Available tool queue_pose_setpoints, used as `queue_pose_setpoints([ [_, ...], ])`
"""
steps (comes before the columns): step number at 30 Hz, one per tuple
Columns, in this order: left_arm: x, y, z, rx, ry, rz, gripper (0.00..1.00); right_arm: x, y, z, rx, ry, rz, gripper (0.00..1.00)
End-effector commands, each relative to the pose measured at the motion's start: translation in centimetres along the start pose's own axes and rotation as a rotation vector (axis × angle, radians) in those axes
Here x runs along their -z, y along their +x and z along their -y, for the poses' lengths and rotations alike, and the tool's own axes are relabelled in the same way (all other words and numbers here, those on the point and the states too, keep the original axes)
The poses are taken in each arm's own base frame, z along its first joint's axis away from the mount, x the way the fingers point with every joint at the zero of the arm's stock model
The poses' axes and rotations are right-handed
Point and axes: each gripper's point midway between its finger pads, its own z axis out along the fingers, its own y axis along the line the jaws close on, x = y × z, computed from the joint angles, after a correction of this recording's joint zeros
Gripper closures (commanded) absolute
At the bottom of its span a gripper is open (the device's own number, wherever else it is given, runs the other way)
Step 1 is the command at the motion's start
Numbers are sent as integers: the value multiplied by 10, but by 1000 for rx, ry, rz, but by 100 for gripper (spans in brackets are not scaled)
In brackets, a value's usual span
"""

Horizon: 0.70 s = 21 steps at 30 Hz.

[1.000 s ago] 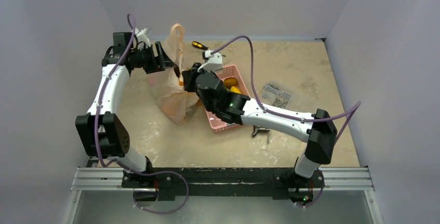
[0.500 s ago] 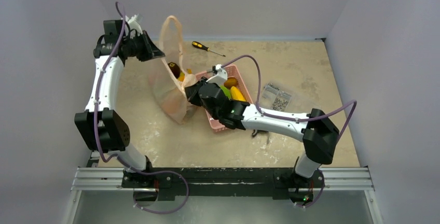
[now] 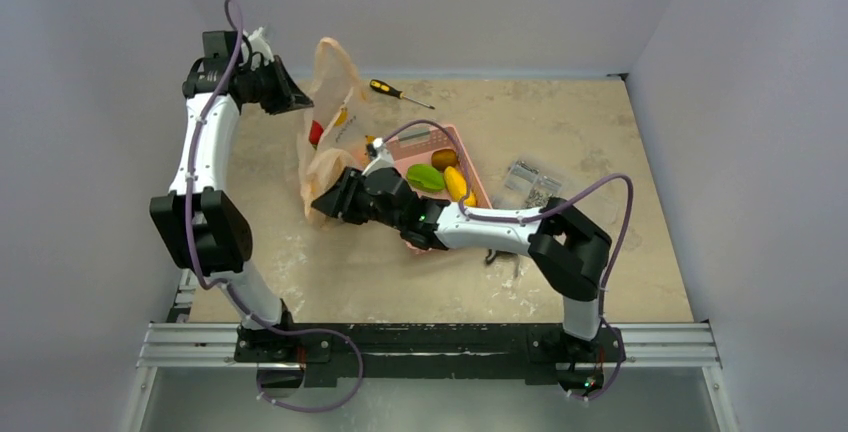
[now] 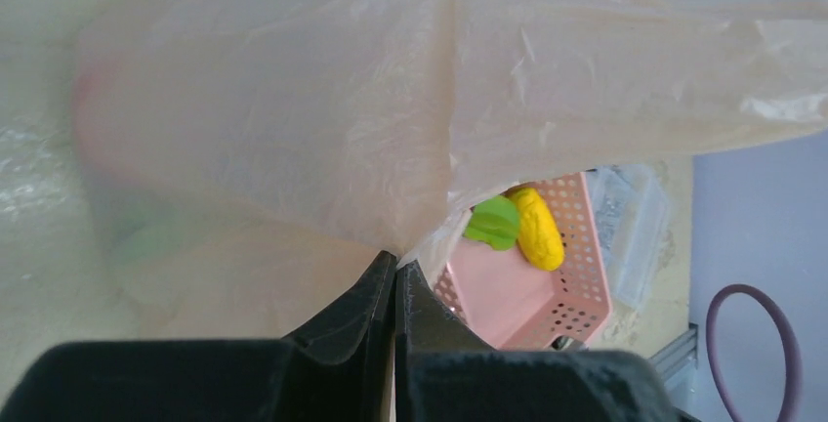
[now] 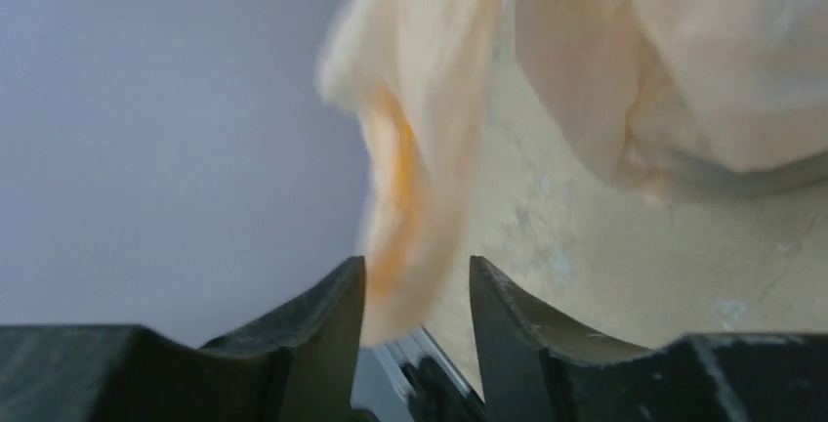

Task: Take the fake fruits out of the plastic bag
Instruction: Adjust the plastic bag at the center of the board.

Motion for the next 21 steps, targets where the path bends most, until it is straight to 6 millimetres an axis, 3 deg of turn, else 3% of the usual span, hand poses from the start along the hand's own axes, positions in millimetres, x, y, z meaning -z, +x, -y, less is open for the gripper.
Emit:
queue_pose_setpoints([
  [1, 29, -7, -18, -102, -145, 95, 100, 7, 58, -16, 230, -145, -277, 52],
  [2, 30, -1, -21, -81, -160, 78, 94, 9, 65, -12, 258, -153, -314, 48],
  [4, 35, 8, -14, -58, -141, 64, 64, 15, 68, -11, 290, -187, -336, 36],
  [6, 42, 15, -5, -60, -124, 95, 37, 21, 62, -13, 365, -196, -331, 29],
  [8, 49, 24, 0, -70, -113, 126, 19, 30, 54, -16, 441, -196, -319, 21],
  [11, 53, 39, 1, -81, -119, 125, 16, 46, 38, -16, 522, -187, -276, 10],
  [14, 49, 46, 8, -109, -78, 121, 17, 56, 20, -18, 539, -181, -249, 7],
  [19, 43, 51, -1, -116, -106, 98, 33, 69, -33, -33, 425, -203, -159, 5],
  [21, 46, 49, -3, -120, -126, 109, 35, 65, -56, -36, 374, -187, -94, 2],
])
